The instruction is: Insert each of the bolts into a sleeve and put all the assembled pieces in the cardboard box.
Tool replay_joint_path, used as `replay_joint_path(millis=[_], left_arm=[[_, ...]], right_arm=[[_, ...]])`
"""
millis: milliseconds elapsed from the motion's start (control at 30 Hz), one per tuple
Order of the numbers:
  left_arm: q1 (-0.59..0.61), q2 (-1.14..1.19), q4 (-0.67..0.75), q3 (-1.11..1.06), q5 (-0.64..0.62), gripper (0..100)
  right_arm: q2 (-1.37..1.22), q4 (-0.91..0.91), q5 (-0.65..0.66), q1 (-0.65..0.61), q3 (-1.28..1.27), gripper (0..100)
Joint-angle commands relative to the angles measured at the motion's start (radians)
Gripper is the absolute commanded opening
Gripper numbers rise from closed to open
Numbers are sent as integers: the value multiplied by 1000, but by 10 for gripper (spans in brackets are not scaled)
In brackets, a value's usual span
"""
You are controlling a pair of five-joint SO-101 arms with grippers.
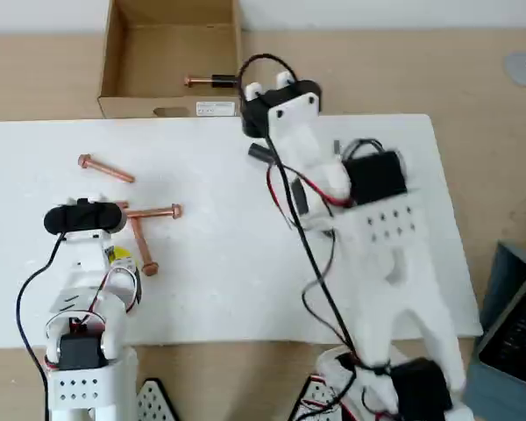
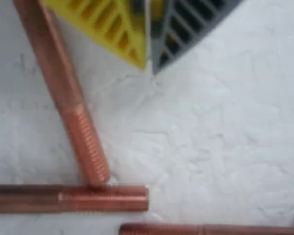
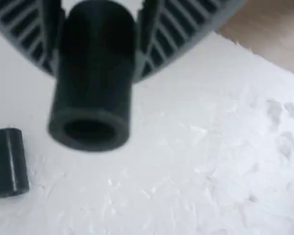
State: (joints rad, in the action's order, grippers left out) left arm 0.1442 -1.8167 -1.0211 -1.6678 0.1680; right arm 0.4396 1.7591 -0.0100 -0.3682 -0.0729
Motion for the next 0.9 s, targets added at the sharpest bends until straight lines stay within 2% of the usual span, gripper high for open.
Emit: replay_joint_path(millis=[0, 267, 533, 667, 867], left_arm=[[0, -8, 3, 5, 6, 2], [2, -5, 0, 29, 6, 2], [0, 28, -58, 230, 6, 3], [0, 188, -61, 362, 6, 3], [0, 547, -63, 666, 8, 2]], right_arm=[[125, 6, -37, 15, -53, 10], [340, -126, -57, 186, -302, 9], [513, -279, -57, 321, -562, 9], [587, -331, -57, 357, -657, 9], [704, -443, -58, 418, -791, 9]])
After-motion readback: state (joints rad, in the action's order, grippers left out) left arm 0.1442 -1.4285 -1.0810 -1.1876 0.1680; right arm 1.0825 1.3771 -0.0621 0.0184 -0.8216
